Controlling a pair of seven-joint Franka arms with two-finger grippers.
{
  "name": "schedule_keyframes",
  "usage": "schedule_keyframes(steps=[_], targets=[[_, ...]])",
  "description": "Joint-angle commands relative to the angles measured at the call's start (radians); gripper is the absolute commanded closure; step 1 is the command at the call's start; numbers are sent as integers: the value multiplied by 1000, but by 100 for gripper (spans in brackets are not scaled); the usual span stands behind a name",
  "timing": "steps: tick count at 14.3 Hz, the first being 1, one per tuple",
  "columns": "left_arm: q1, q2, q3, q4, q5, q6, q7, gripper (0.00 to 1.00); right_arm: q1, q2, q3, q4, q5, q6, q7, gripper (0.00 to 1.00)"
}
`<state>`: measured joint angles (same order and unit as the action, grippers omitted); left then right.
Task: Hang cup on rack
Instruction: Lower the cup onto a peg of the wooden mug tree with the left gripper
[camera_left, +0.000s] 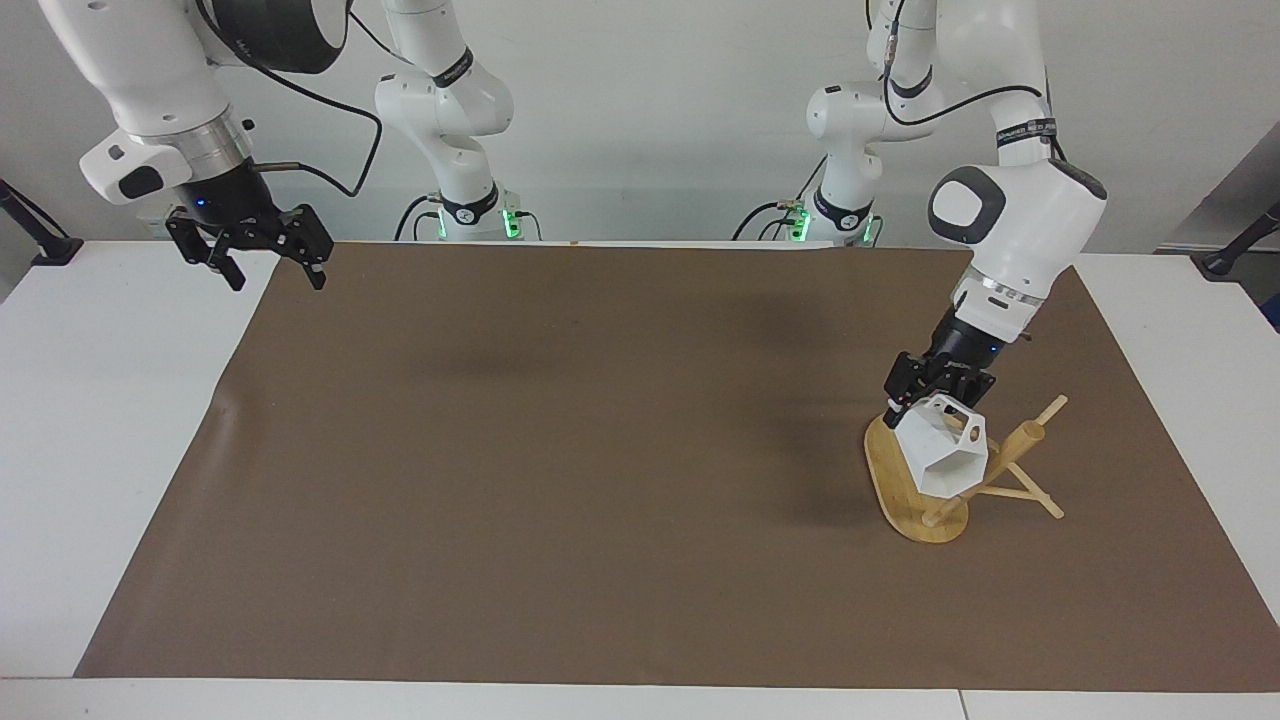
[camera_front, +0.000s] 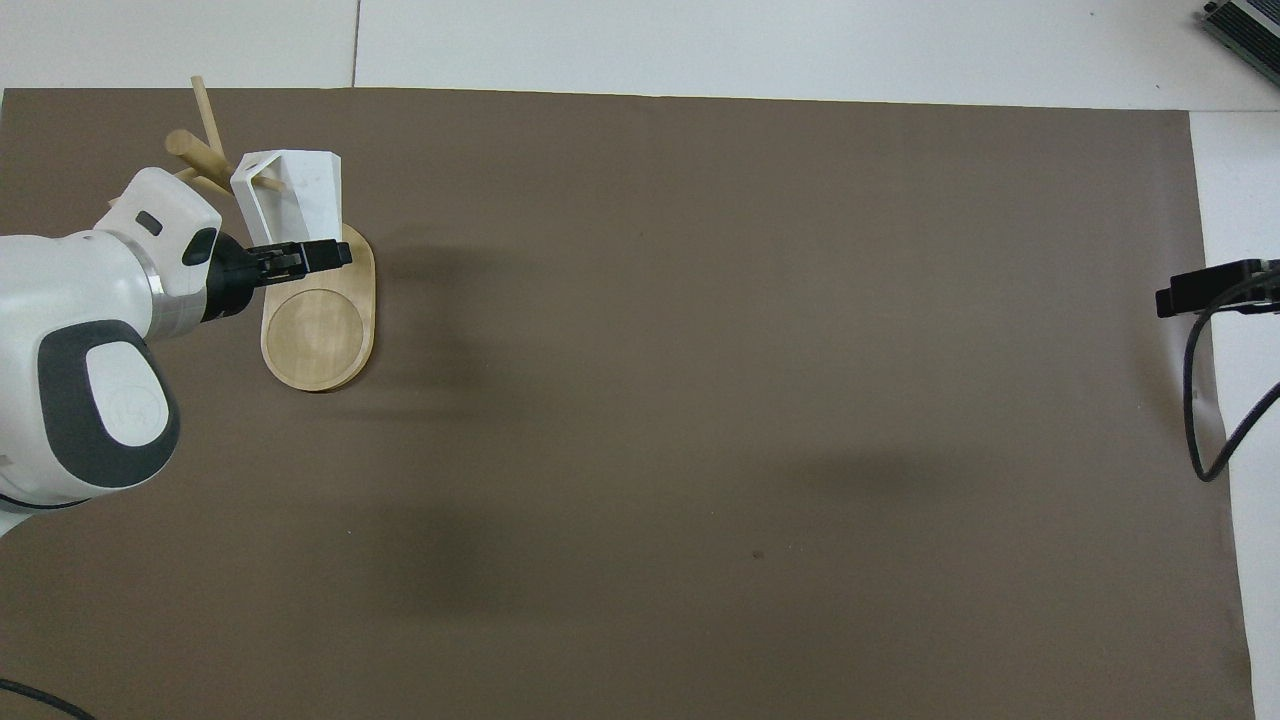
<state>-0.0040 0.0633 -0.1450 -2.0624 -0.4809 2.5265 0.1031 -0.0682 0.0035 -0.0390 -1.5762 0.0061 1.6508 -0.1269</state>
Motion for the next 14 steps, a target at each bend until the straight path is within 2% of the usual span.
schedule_keyframes(steps=[1, 5, 6, 7, 8, 11, 14], targets=[[12, 36, -5, 44, -15, 17, -5, 100, 1, -17, 2, -19, 14, -9, 15, 0], [18, 33, -4, 36, -13, 12, -5, 100, -1, -19, 4, -19, 14, -9, 13, 0], [18, 32, -4, 38, -11, 11, -5, 80, -1, -19, 4, -19, 14, -9, 15, 0], [18, 32, -4, 38, -8, 11, -3, 38, -1, -19, 4, -18, 14, -9, 15, 0], [16, 33, -4, 39, -11, 17, -5, 0, -1, -17, 4, -19, 14, -9, 13, 0], [22, 40, -1, 73, 13, -14, -2, 0, -1, -19, 2, -19, 14, -9, 13, 0], [33, 53, 5, 172, 161, -168, -5, 0, -1, -19, 2, -19, 14, -9, 15, 0]])
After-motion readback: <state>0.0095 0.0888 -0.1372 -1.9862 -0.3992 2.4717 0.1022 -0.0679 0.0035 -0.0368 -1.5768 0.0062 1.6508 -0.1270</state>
